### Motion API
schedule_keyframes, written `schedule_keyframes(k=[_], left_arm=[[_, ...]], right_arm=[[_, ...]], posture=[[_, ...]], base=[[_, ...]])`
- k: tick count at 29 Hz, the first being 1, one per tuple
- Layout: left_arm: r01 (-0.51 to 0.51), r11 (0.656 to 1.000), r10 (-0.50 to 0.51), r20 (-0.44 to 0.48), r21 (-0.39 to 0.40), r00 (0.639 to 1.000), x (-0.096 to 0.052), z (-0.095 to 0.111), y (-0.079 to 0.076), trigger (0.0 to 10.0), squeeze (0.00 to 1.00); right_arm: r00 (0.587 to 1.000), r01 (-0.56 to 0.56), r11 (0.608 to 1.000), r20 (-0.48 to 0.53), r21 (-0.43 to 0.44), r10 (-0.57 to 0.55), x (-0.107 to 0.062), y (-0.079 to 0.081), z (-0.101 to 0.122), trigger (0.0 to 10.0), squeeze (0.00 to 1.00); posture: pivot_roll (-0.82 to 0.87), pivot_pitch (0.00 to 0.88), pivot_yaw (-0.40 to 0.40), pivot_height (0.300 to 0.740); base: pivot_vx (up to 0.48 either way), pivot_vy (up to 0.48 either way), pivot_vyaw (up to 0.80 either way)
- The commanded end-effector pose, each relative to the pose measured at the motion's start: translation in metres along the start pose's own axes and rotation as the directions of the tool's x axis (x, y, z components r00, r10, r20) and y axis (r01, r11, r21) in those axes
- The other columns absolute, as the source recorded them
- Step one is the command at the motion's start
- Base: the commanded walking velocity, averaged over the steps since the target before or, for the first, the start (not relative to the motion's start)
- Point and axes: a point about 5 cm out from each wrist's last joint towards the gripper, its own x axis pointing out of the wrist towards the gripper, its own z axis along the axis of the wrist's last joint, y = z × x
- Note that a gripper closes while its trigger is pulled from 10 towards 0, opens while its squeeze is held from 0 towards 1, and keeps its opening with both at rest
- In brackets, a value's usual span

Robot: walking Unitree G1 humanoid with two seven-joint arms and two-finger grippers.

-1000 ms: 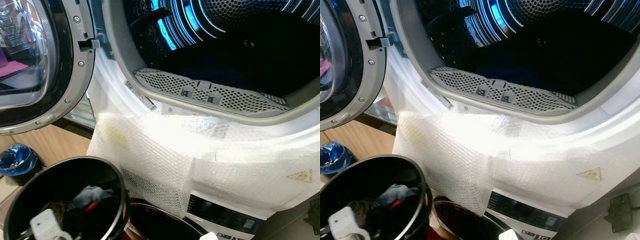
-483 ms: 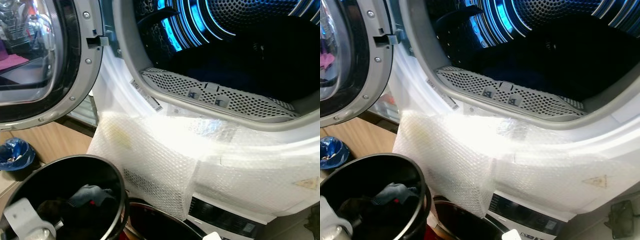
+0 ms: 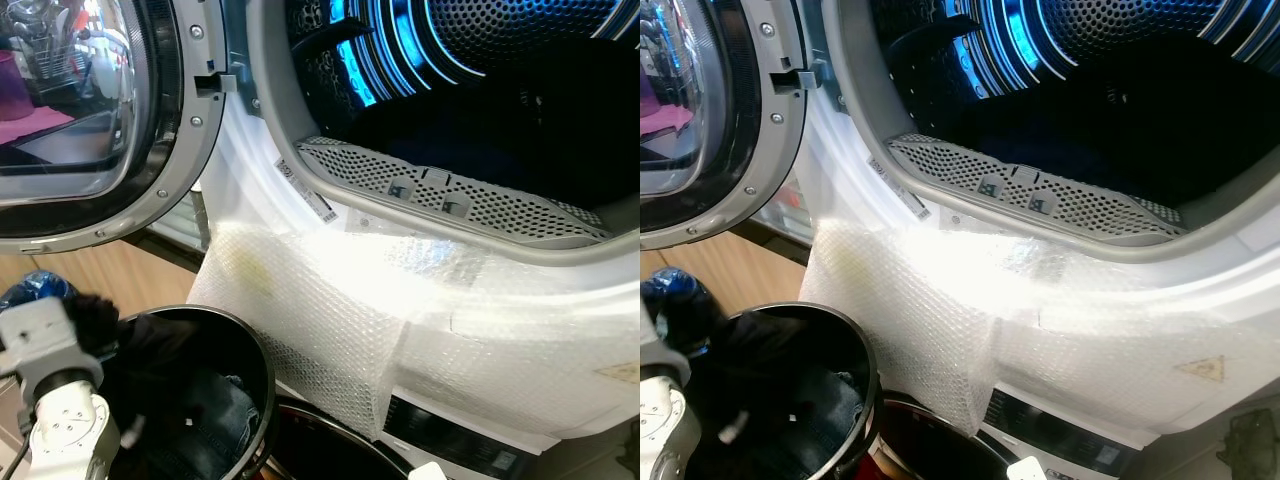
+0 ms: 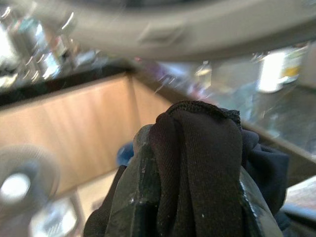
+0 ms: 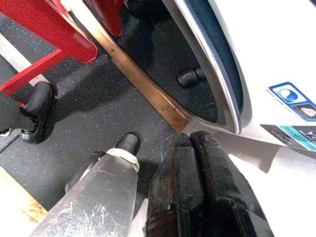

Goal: Clothes washing

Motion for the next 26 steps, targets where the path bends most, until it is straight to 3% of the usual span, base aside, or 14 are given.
schedule_keyframes(k=[1,2,3,6,7,8,9,13,14,15,16,18,22,26], left_arm=[[0.137,0.991,-0.137,0.132,0.004,0.982,-0.003,0.025,-0.018,0.0,0.00],[0.137,0.991,-0.137,0.132,0.004,0.982,-0.003,0.025,-0.018,0.0,0.00],[0.304,0.953,-0.298,0.188,-0.006,0.936,-0.009,0.037,-0.038,0.0,0.00],[0.537,0.843,-0.518,0.219,-0.033,0.827,-0.023,0.047,-0.066,0.0,0.00],[0.684,0.723,-0.649,0.247,-0.096,0.720,-0.037,0.056,-0.083,0.0,0.00],[0.733,0.673,-0.692,0.266,-0.099,0.671,-0.042,0.061,-0.088,0.0,0.00],[0.803,0.592,-0.757,0.293,-0.071,0.584,-0.051,0.069,-0.095,0.0,0.00],[0.897,0.433,-0.845,0.306,-0.090,0.439,-0.061,0.082,-0.105,0.0,0.00],[0.897,0.433,-0.845,0.306,-0.090,0.439,-0.061,0.082,-0.105,0.0,0.00],[0.939,0.333,-0.891,0.295,-0.085,0.344,-0.066,0.088,-0.109,0.0,0.00],[0.939,0.333,-0.891,0.295,-0.085,0.344,-0.066,0.088,-0.109,0.0,0.00],[0.978,0.196,-0.941,0.266,-0.075,0.209,-0.074,0.090,-0.110,0.0,0.00],[0.987,0.125,-0.960,0.240,-0.104,0.147,-0.076,0.088,-0.105,0.0,0.00],[0.970,0.113,-0.959,0.231,-0.216,0.163,-0.065,0.084,-0.076,0.0,0.00]], right_arm=[[1.000,-0.005,1.000,-0.001,0.012,0.005,0.000,0.001,-0.001,10.0,0.00],[1.000,-0.005,1.000,-0.001,0.012,0.005,0.000,0.001,-0.001,10.0,0.00],[1.000,-0.010,1.000,0.003,0.013,0.010,0.000,0.002,0.001,10.0,0.00],[1.000,-0.017,1.000,0.010,0.015,0.017,0.001,0.003,0.003,10.0,0.00],[1.000,-0.022,1.000,0.016,0.014,0.022,0.001,0.003,0.005,10.0,0.00],[1.000,-0.024,1.000,0.018,0.015,0.024,0.001,0.003,0.005,10.0,0.00],[0.999,-0.033,0.999,0.027,0.016,0.033,0.001,0.004,0.007,10.0,0.00],[0.996,-0.068,0.997,0.054,0.030,0.066,0.001,0.005,0.012,10.0,0.00],[0.996,-0.068,0.997,0.054,0.030,0.066,0.001,0.005,0.012,10.0,0.00],[0.993,-0.090,0.995,0.073,0.037,0.087,0.001,0.007,0.014,10.0,0.00],[0.993,-0.090,0.995,0.073,0.037,0.087,0.001,0.007,0.014,10.0,0.00],[0.988,-0.122,0.992,0.101,0.035,0.118,0.000,0.008,0.018,10.0,0.00],[0.979,-0.155,0.988,0.134,0.018,0.152,-0.001,0.006,0.023,10.0,0.00],[0.921,-0.325,0.944,0.205,-0.063,0.331,-0.008,-0.002,0.024,10.0,0.00]], posture=[[0.11,0.046,-0.049,0.740],[0.11,0.046,-0.049,0.740],[0.12,0.051,-0.048,0.740],[0.12,0.050,-0.047,0.740],[0.12,0.051,-0.045,0.740],[0.12,0.050,-0.046,0.740],[0.11,0.050,-0.045,0.740],[0.12,0.049,-0.044,0.740],[0.12,0.049,-0.044,0.740],[0.12,0.045,-0.042,0.740],[0.12,0.045,-0.042,0.740],[0.12,0.038,-0.034,0.740],[0.11,0.026,-0.022,0.740],[0.11,0.023,-0.018,0.740]], base=[[0.000,0.000,0.00],[0.000,0.000,0.00],[0.000,0.000,0.00],[0.000,0.000,0.00],[0.000,0.000,0.00],[0.000,0.000,0.00],[0.000,0.000,0.00],[0.000,0.000,0.00],[0.000,0.000,0.00],[0.000,0.000,0.00],[0.000,0.000,0.00],[0.000,0.000,0.00],[0.000,0.000,0.00],[0.000,0.000,0.00]])
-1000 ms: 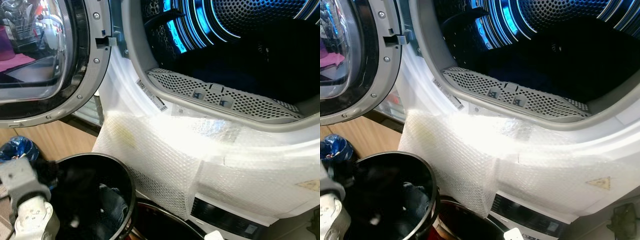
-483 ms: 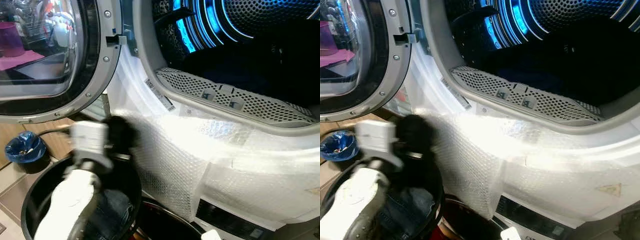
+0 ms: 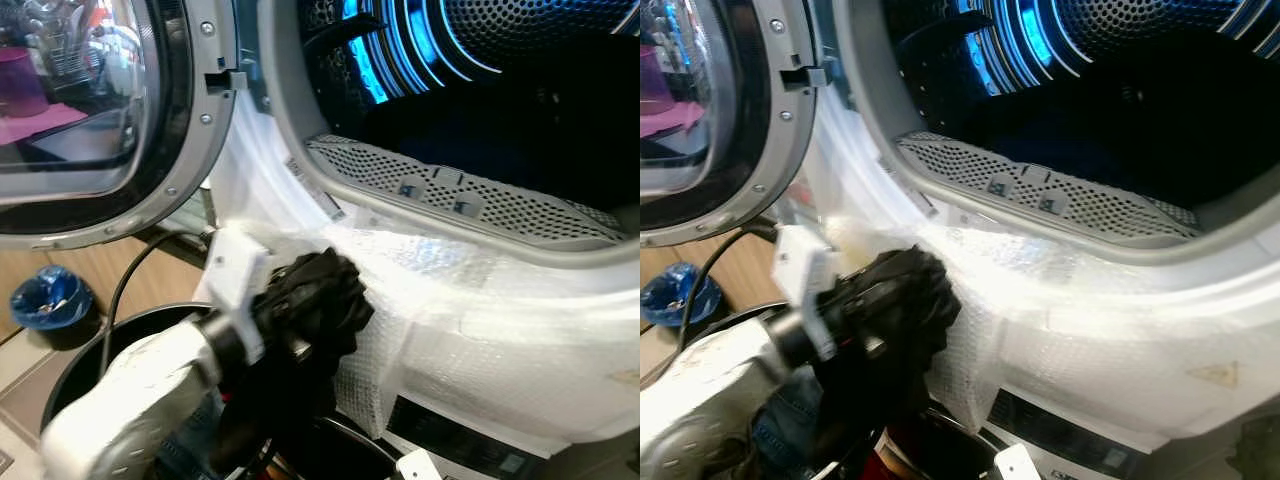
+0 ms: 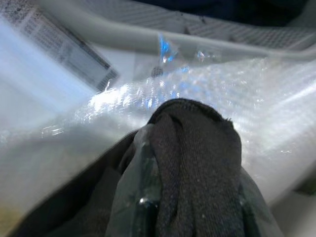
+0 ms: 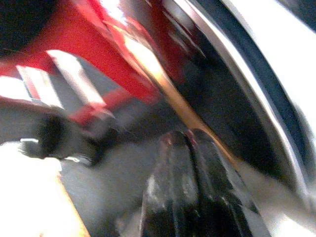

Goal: Clothes washing

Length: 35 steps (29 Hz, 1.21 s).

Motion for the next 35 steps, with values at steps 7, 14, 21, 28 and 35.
schedule_keyframes(k=[7,14,21,28,35], left_arm=[[-0.001,0.990,-0.012,-0.086,-0.140,0.996,-0.060,0.008,0.025,0.0,0.00],[0.147,0.962,-0.212,-0.295,-0.229,0.932,-0.100,0.007,0.015,0.0,0.00],[0.192,0.948,-0.268,-0.313,-0.253,0.911,-0.100,0.008,0.015,0.0,0.00],[0.204,0.945,-0.279,-0.305,-0.257,0.911,-0.097,0.010,0.018,0.0,0.00],[0.223,0.940,-0.298,-0.303,-0.258,0.905,-0.089,0.007,0.022,0.0,0.00]], right_arm=[[0.944,-0.330,0.920,-0.054,-0.212,0.326,-0.047,-0.023,-0.032,10.0,0.00],[0.789,-0.500,0.824,0.252,-0.266,0.560,-0.098,-0.040,0.020,10.0,0.00],[0.600,-0.503,0.736,0.430,-0.453,0.674,-0.122,-0.020,0.094,10.0,1.00],[0.555,-0.577,0.637,0.327,-0.511,0.765,-0.146,-0.004,0.098,10.0,1.00],[0.597,-0.599,0.605,0.212,-0.524,0.774,-0.137,0.007,0.085,10.0,1.00]], posture=[[0.10,0.032,-0.020,0.740],[0.08,0.050,-0.025,0.740],[0.08,0.049,-0.021,0.740],[0.07,0.052,-0.022,0.740],[0.06,0.052,-0.021,0.740]], base=[[0.000,0.000,0.00],[0.000,0.000,0.00],[0.000,0.000,0.00],[0.000,0.000,0.00],[0.000,0.000,0.00]])
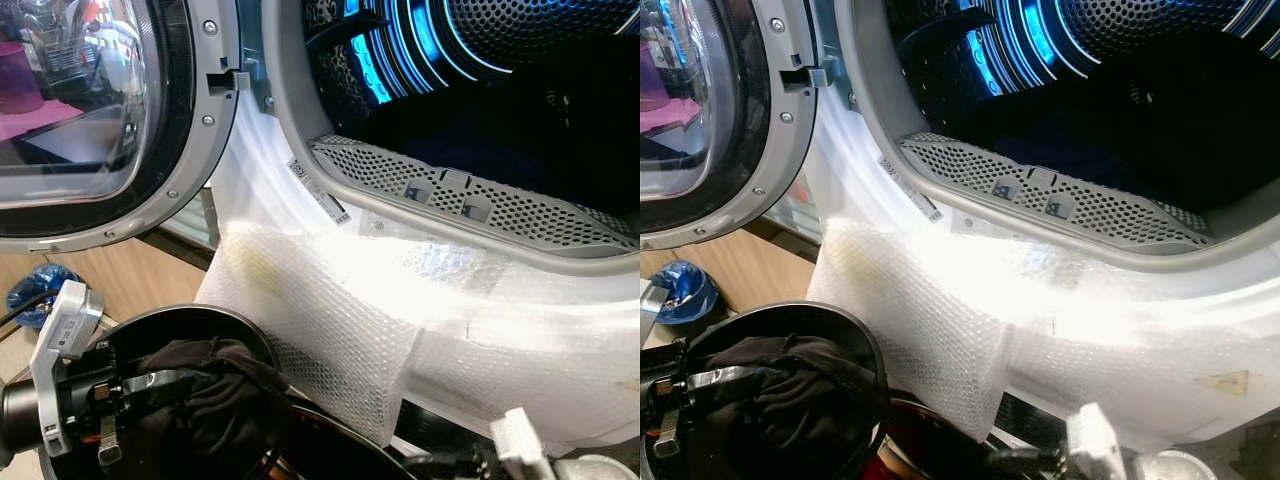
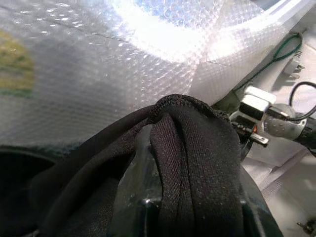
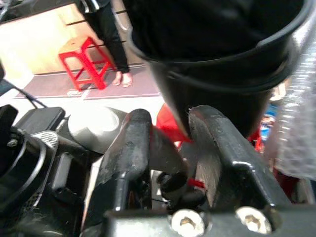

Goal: Clothes washing

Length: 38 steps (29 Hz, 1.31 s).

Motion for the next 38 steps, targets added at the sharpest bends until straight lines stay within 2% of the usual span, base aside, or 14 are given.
schedule_keyframes(k=[1,7,8,10,13,18,20,21,38], left_arm=[[0.055,0.998,-0.055,0.009,0.016,0.998,0.008,0.003,-0.002,0.0,0.00],[0.125,0.992,-0.125,0.002,0.001,0.992,0.022,0.001,-0.002,0.0,0.00],[0.136,0.991,-0.136,0.001,0.001,0.991,0.024,0.001,-0.002,0.0,0.00],[0.168,0.986,-0.168,0.000,-0.005,0.986,0.029,0.001,-0.001,0.0,0.00],[0.177,0.984,-0.177,-0.001,-0.007,0.984,0.032,0.000,-0.001,0.0,0.00],[0.188,0.982,-0.188,0.005,-0.011,0.982,0.041,-0.002,0.002,0.0,0.00],[0.192,0.981,-0.192,0.011,-0.014,0.981,0.043,-0.003,0.002,0.0,0.00],[0.198,0.980,-0.198,0.008,-0.015,0.980,0.045,-0.004,0.002,0.0,0.00],[0.200,0.980,-0.200,0.006,-0.015,0.980,0.046,-0.004,0.002,0.0,0.00]], right_arm=[[0.999,-0.030,0.998,0.010,-0.048,0.031,0.009,0.003,0.011,10.0,1.00],[0.991,-0.109,0.991,0.066,-0.072,0.114,0.032,0.008,0.025,10.0,1.00],[0.990,-0.106,0.992,0.089,-0.075,0.112,0.035,0.007,0.028,10.0,1.00],[0.975,-0.077,0.993,0.202,-0.086,0.093,0.047,0.003,0.043,10.0,1.00],[0.969,-0.058,0.995,0.233,-0.086,0.077,0.055,0.002,0.048,10.0,1.00],[0.973,0.054,0.995,0.229,-0.087,-0.033,0.083,-0.006,0.043,10.0,1.00],[0.972,0.058,0.996,0.232,-0.073,-0.040,0.090,-0.005,0.041,10.0,1.00],[0.979,0.031,0.995,0.205,-0.092,-0.012,0.096,-0.002,0.037,10.0,1.00],[0.981,0.042,0.994,0.194,-0.101,-0.022,0.099,-0.003,0.036,10.0,1.00]], posture=[[0.06,0.052,-0.019,0.740],[0.06,0.054,-0.014,0.740],[0.06,0.055,-0.013,0.740],[0.06,0.054,-0.010,0.740],[0.05,0.051,-0.009,0.740],[0.05,0.024,-0.001,0.740],[0.05,0.012,0.001,0.740],[0.05,0.000,0.001,0.740],[0.05,0.000,0.001,0.740]], base=[[0.000,0.000,0.00],[0.000,0.000,0.00],[0.000,0.000,0.00],[0.000,0.000,0.00],[0.000,0.000,0.00],[0.000,0.000,0.00],[0.000,0.000,0.00],[0.000,0.000,0.00],[0.000,0.000,0.00]])
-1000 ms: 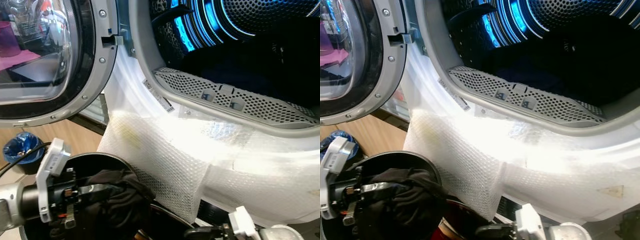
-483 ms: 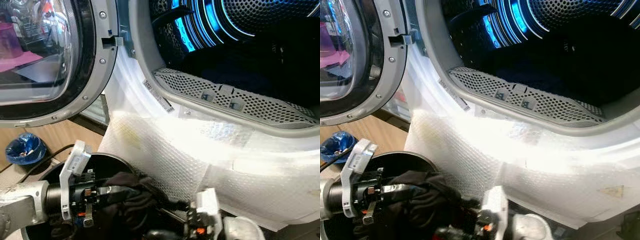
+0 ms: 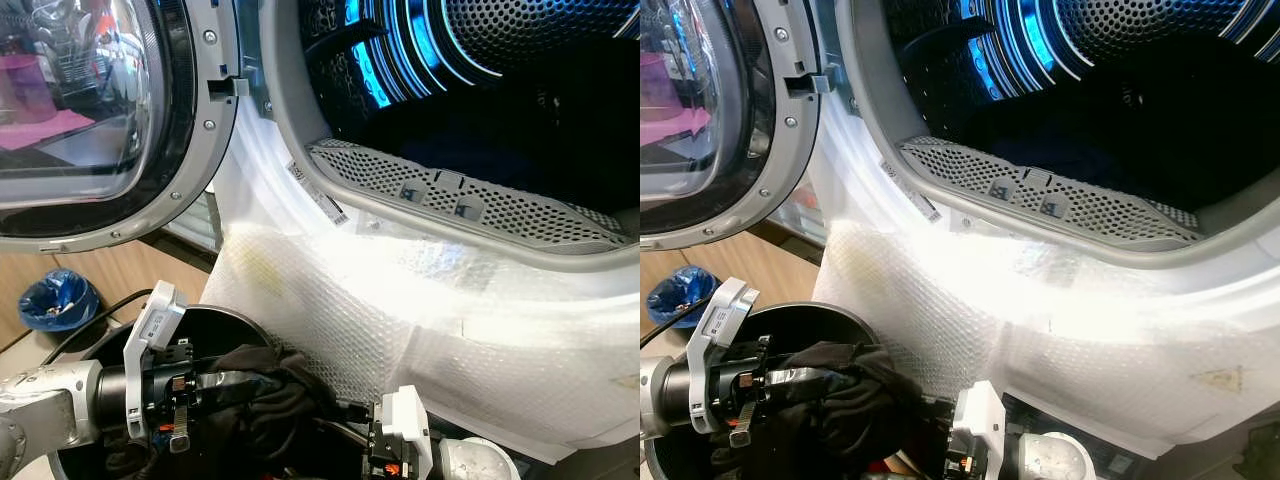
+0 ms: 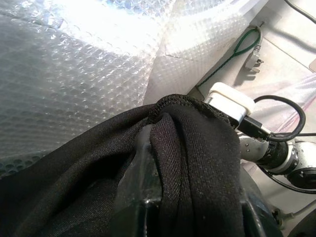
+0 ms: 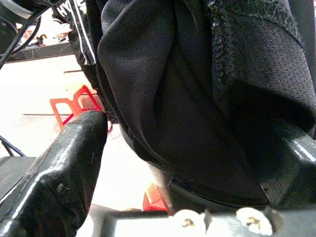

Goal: Clothes washing

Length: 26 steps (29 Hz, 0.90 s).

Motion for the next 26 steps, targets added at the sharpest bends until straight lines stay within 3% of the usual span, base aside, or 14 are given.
schedule_keyframes(k=[1,15,16,18,26], left_arm=[[0.012,0.999,-0.012,0.006,0.043,1.000,0.002,0.005,-0.002,0.0,0.00],[0.012,0.999,-0.012,0.005,0.046,1.000,0.003,0.005,-0.001,0.0,0.00],[-0.047,0.995,0.041,0.062,0.089,0.997,0.019,0.011,0.004,0.0,0.00],[-0.122,0.983,0.103,0.142,0.136,0.985,0.035,0.024,0.006,0.0,0.00],[-0.168,0.972,0.140,0.167,0.162,0.976,0.032,0.032,0.010,0.0,0.00]], right_arm=[[1.000,0.003,1.000,-0.010,-0.011,-0.003,0.000,-0.001,0.000,10.0,1.00],[0.999,0.031,0.999,-0.011,-0.010,-0.031,0.004,-0.003,-0.002,10.0,1.00],[1.000,-0.028,1.000,0.007,0.006,0.028,0.017,0.002,0.003,10.0,0.00],[0.994,-0.105,0.994,0.033,0.033,0.104,0.031,0.008,0.010,10.0,0.00],[0.990,-0.139,0.990,0.036,0.032,0.138,0.030,0.008,0.014,10.0,0.00]], posture=[[0.05,0.000,0.001,0.740],[0.05,0.000,0.000,0.740],[0.06,0.021,-0.005,0.740],[0.06,0.023,-0.006,0.740],[0.07,0.026,-0.009,0.740]], base=[[0.000,0.000,0.00],[0.000,0.000,0.00],[0.000,0.000,0.00],[0.000,0.000,0.00],[0.000,0.000,0.00]])
